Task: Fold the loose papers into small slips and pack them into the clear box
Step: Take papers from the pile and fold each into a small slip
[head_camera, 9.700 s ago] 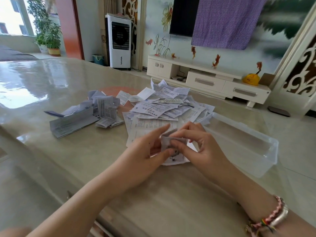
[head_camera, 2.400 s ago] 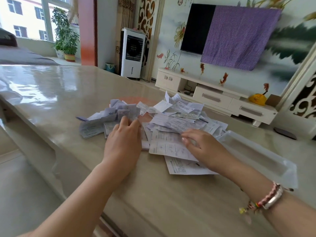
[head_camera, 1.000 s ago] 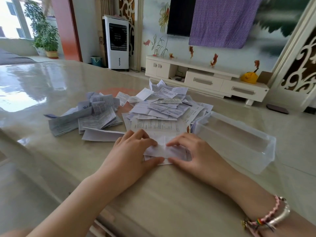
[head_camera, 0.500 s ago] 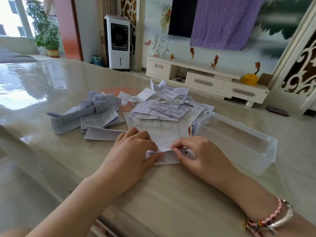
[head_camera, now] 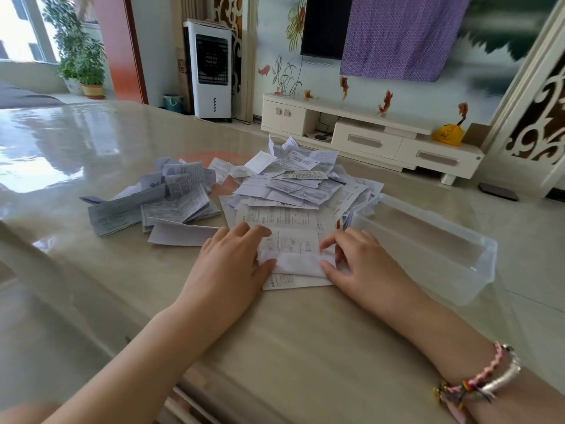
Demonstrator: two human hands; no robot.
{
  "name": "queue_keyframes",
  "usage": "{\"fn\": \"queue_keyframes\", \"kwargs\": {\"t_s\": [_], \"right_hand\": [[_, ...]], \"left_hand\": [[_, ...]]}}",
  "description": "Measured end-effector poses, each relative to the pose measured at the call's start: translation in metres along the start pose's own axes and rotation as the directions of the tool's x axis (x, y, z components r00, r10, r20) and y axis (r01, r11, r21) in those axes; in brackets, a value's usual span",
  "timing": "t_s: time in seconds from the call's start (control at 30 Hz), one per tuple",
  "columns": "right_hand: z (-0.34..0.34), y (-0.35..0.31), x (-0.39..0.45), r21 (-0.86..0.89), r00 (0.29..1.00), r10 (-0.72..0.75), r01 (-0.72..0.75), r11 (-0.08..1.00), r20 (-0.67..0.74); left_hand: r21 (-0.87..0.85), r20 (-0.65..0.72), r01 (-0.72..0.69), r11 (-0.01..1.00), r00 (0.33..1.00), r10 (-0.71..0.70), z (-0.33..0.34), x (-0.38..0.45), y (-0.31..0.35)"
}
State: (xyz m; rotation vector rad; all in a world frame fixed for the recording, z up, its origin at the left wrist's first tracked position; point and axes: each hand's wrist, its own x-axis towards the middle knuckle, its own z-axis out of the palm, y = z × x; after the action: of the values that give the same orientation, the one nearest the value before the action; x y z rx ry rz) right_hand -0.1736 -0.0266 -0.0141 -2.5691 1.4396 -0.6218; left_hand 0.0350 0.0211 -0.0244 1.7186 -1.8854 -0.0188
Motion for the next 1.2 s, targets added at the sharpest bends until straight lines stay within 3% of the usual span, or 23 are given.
{"fn": "queue_keyframes", "kwargs": {"t_s": [0.1, 0.23, 0.37, 0.47, 0.67, 0.97, 1.07, 1.2], "right_hand": [[0.000, -0.001, 0.000, -0.082, 0.999, -0.019, 0.017, 0.997, -0.026], [-0.003, -0.007, -0.003, -0.096, 0.983, -0.158, 0.149, 0.984, -0.094], [-0.003, -0.008, -0.003, -0.043, 0.955, -0.297, 0.296, 0.954, -0.018], [-0.004, -0.008, -0.003, -0.021, 0.951, -0.307, 0.308, 0.951, 0.038], [-0.004, -0.011, -0.005, -0.089, 0.946, -0.324, 0.323, 0.942, 0.000], [-0.004, -0.015, -0.006, -0.169, 0.926, -0.365, 0.346, 0.923, -0.098], [-0.005, -0.018, -0.007, -0.048, 0.935, -0.316, 0.313, 0.949, -0.163], [-0.009, -0.021, -0.009, 0.396, 0.980, -0.081, 0.147, 0.906, -0.180]], "left_hand": [[0.025, -0.015, -0.053, 0.998, 0.998, 0.053, -0.001, -0.001, 0.002], [0.031, -0.015, -0.171, 0.985, 0.985, 0.172, 0.003, -0.004, 0.003], [0.042, -0.040, -0.187, 0.981, 0.981, 0.189, 0.004, -0.004, 0.000], [0.008, -0.037, -0.171, 0.985, 0.985, 0.171, 0.004, -0.004, -0.002], [-0.056, 0.041, -0.155, 0.986, 0.987, 0.158, 0.000, -0.001, -0.007], [-0.068, -0.107, -0.250, 0.966, 0.964, 0.242, -0.003, 0.002, -0.010], [-0.157, -0.222, -0.191, 0.969, 0.963, 0.154, -0.006, 0.003, -0.006], [-0.280, -0.330, -0.139, 0.950, 0.943, 0.040, -0.013, 0.001, 0.003]]}}
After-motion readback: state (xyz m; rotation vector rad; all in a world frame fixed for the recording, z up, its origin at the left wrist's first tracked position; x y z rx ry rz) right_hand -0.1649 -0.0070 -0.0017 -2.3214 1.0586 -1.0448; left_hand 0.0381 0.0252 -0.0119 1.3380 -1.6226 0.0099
